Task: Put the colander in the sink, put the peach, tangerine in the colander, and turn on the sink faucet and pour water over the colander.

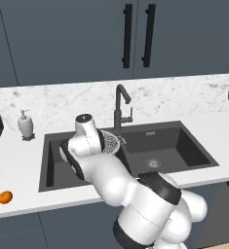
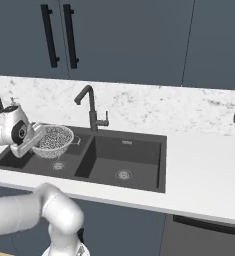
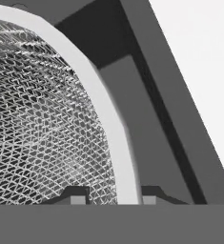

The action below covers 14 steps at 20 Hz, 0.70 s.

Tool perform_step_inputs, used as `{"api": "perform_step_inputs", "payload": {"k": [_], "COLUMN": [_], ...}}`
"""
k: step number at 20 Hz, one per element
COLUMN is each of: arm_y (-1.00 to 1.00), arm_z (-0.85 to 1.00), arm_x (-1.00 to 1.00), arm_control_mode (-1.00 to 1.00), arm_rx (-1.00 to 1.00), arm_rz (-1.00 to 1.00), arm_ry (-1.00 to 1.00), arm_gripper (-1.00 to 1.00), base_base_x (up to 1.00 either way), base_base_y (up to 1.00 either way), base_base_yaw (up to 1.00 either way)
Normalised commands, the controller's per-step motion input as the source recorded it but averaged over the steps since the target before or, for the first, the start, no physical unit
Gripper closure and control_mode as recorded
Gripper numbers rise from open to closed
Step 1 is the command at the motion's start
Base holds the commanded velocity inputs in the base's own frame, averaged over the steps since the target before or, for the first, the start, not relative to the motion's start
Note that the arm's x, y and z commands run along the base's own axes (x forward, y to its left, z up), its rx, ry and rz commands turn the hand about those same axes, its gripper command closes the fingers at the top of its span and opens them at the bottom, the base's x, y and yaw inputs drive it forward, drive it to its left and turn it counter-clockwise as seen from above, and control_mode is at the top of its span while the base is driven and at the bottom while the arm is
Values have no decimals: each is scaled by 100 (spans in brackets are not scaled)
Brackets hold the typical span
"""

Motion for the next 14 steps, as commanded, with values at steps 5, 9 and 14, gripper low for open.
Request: {"api": "perform_step_inputs", "payload": {"k": [5,9,14], "arm_y": [100,95,60], "arm_z": [-27,-44,-60], "arm_x": [33,27,23], "arm_control_mode": [-100,-100,-100], "arm_rx": [0,0,0], "arm_rz": [-47,-37,-35], "arm_ry": [0,0,-1], "arm_gripper": [100,100,100], "base_base_x": [0,0,0], "base_base_y": [0,0,0], "base_base_yaw": [0,0,0]}}
